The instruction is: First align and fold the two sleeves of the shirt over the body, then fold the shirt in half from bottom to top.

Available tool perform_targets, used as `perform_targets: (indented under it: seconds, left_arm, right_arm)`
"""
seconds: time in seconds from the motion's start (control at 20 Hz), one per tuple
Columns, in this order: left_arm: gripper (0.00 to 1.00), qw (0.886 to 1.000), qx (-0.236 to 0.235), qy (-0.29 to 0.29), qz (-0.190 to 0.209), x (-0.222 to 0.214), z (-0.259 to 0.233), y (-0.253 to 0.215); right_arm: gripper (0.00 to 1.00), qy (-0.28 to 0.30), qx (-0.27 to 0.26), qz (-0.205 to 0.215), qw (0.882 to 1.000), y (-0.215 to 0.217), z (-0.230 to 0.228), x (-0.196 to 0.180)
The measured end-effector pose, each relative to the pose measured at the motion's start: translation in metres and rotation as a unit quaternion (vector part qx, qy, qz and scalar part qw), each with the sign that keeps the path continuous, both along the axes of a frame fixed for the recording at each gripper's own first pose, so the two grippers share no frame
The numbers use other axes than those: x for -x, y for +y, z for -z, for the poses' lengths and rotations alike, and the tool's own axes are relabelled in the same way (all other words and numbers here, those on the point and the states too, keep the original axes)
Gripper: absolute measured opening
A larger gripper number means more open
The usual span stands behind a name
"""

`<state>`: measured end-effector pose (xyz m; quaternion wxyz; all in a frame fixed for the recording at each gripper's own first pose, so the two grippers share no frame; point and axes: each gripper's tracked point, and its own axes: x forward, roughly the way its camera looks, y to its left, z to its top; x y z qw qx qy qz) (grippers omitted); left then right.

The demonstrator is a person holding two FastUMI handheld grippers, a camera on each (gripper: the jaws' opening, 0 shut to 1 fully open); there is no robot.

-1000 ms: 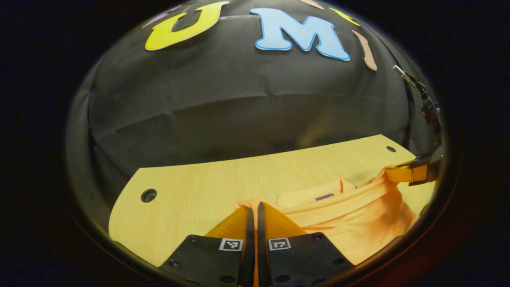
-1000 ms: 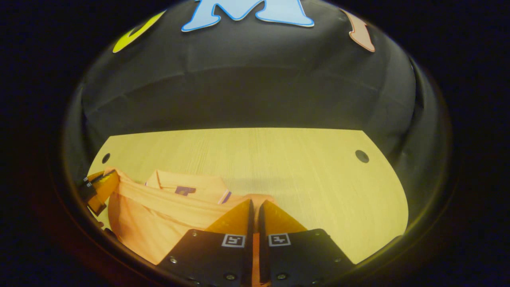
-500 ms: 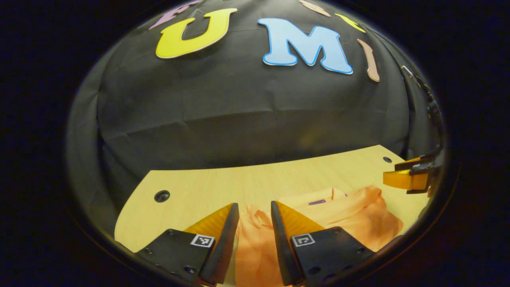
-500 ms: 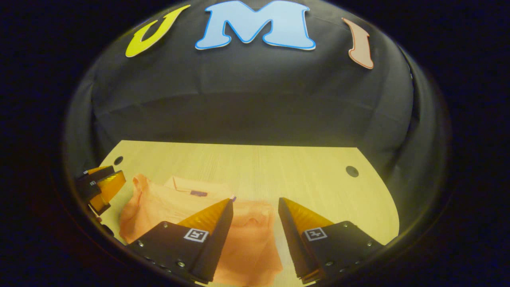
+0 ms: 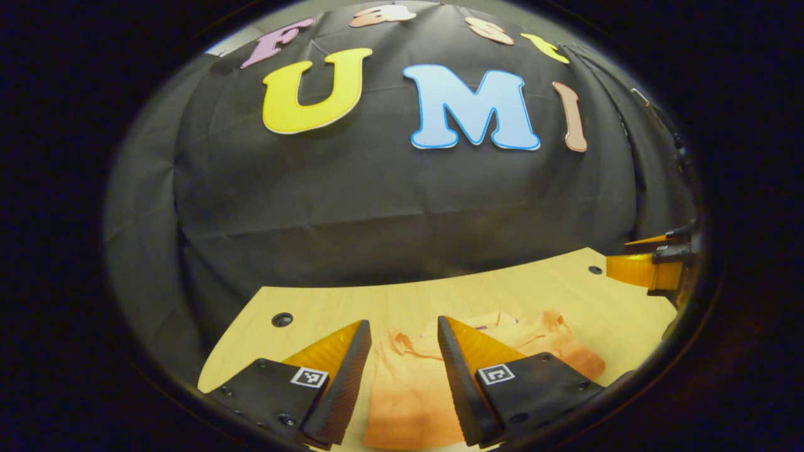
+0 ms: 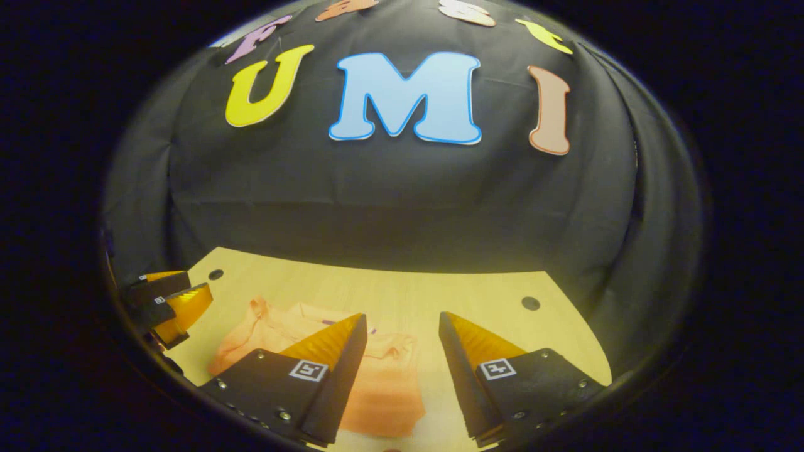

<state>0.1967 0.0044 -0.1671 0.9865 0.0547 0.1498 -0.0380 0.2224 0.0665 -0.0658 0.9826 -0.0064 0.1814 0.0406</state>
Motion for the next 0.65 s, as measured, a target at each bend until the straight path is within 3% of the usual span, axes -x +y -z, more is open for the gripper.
perform_targets:
  seconds: [0.45, 0.65]
  left_arm:
    - [0.81, 0.999, 0.014, -0.051, -0.012, 0.08, -0.047, -0.029]
    - [0.81, 0.997, 0.03, -0.069, -0.023, 0.119, -0.062, -0.04]
  right_arm:
    - [0.73, -0.068, 0.009, -0.015, 0.998, -0.025, -0.045, 0.073]
    - [0.72, -0.089, 0.021, -0.029, 0.995, -0.036, -0.056, 0.105]
